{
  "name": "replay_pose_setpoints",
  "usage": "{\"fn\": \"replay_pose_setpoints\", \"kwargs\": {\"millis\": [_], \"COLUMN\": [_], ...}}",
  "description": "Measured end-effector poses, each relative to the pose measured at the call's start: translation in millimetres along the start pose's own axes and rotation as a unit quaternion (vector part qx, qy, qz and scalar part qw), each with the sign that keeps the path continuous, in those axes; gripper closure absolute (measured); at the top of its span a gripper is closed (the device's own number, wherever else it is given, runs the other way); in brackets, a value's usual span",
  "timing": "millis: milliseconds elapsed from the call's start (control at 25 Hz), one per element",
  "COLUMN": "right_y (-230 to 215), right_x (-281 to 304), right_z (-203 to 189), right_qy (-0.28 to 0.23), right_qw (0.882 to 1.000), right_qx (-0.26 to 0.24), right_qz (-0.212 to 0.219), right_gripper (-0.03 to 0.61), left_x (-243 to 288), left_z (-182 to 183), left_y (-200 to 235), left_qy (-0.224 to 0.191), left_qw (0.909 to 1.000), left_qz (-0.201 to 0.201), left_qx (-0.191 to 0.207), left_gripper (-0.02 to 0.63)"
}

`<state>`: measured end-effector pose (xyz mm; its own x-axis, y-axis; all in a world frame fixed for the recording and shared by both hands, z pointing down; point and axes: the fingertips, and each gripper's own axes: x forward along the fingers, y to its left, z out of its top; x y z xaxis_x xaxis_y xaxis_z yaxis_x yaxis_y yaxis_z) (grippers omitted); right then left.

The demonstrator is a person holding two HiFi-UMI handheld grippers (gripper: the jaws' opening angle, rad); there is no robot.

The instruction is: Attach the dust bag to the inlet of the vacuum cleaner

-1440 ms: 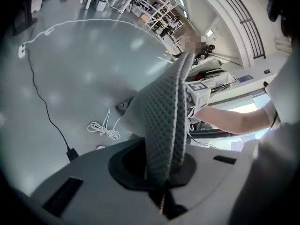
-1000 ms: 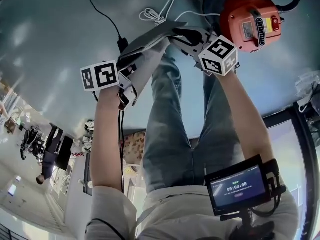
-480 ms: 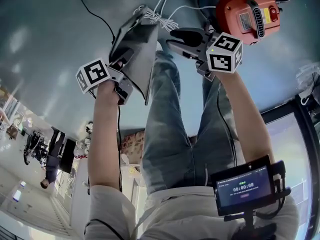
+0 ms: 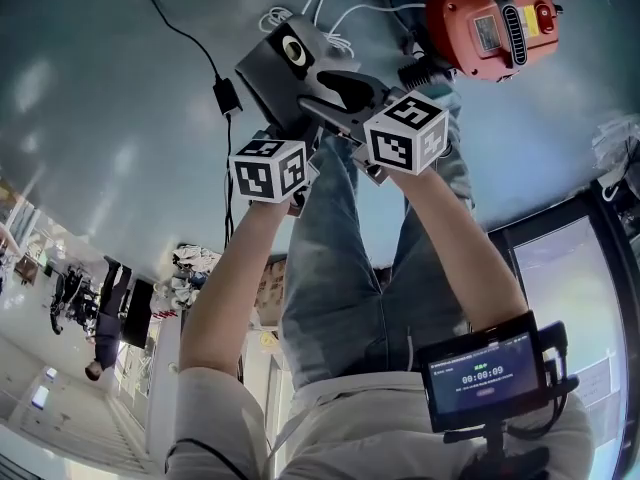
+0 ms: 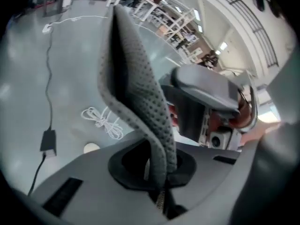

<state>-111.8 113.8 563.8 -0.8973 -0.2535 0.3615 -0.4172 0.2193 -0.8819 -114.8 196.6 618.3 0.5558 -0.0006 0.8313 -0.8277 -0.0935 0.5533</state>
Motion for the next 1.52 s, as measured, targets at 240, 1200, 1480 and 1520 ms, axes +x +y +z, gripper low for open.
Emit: {"fn": "replay_pose_setpoints", "kwargs": {"millis": [240, 1200, 1480, 1520], "right_y": [-59, -66, -42, -45], "right_x": [-30, -36, -30, -29], "right_z": [-24, -37, -35, -36], "right_qy": [0.041, 0.145, 0.196, 0.202], "right_qw": [0.994, 0.967, 0.965, 0.963], "right_qx": [-0.031, -0.152, -0.152, -0.151], "right_qz": [-0.094, -0.143, -0.085, -0.092], "right_gripper": [0.374, 0.379, 0.385, 0.385], "left_x": [40, 17, 9, 8], "left_z": [-3, -5, -8, -8], "left_y": [-41, -76, -64, -66], "left_qy": [0.014, 0.077, 0.096, 0.094], "left_qw": [0.9938, 0.8951, 0.8296, 0.8175], "left_qz": [-0.058, -0.030, -0.008, -0.001], "left_qx": [0.093, 0.438, 0.550, 0.568], "left_gripper": [0.597, 0.597, 0.597, 0.597]}}
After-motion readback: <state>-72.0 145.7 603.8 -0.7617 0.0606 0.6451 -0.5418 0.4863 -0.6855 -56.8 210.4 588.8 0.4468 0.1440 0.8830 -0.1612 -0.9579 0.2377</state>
